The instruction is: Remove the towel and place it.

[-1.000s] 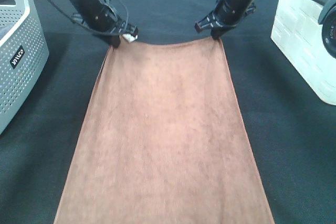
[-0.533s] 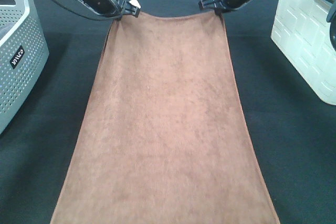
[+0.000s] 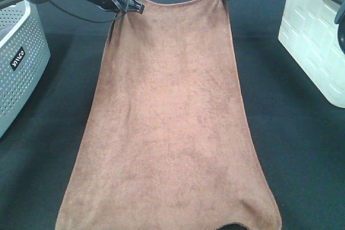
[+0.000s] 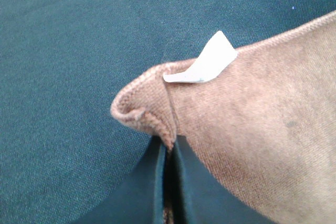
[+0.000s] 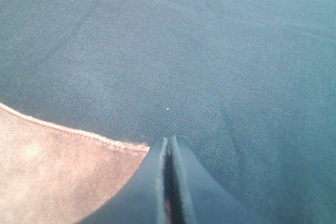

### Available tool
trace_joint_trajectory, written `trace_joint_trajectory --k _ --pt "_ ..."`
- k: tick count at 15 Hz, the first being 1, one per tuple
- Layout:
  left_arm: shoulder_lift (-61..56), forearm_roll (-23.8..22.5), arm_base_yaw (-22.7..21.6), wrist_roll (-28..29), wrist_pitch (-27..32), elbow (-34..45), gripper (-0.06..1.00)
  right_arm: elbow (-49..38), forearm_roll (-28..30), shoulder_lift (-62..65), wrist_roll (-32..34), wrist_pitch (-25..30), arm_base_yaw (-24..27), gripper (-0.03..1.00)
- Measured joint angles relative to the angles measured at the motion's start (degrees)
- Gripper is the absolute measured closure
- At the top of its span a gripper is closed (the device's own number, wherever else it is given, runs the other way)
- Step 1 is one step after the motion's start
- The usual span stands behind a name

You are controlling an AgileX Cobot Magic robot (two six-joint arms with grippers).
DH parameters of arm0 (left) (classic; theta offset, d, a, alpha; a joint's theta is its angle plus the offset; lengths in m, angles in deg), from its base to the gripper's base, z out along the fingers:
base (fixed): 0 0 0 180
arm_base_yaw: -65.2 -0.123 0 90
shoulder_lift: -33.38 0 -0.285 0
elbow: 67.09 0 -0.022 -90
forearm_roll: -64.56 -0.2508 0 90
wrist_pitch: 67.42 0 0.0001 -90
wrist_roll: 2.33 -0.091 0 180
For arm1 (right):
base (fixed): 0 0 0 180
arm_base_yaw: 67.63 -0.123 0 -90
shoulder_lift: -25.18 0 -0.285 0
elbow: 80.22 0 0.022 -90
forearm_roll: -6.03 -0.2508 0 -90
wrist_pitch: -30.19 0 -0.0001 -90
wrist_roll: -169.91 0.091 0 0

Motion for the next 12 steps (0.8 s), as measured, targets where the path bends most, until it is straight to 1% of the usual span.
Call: trace_joint_trajectory --k 3,6,7,9,12 --pt "1.66 0.00 0.00 -0.11 -1.83 0.00 0.93 0.00 -0.29 -1.55 0.00 -1.55 0.00 0.97" --pt "3.84 0.00 0.00 -0.11 -5.21 0.00 0.93 0.00 -2.12 -4.70 0.00 -3.95 0.00 0.97" --pt "3.84 0.00 0.00 -0.11 -5.21 0.00 0.93 0.00 -2.12 -4.70 0.00 -3.95 0.00 0.97" --pt "6.30 0.11 0.00 -0.11 -8.14 0.00 0.94 0.00 -2.35 -6.59 0.00 -5.90 0.06 0.97" --pt "8.65 0.34 0.00 -0.11 -10.54 0.00 0.94 0.00 -3.04 -8.59 0.00 -6.88 0.40 0.97"
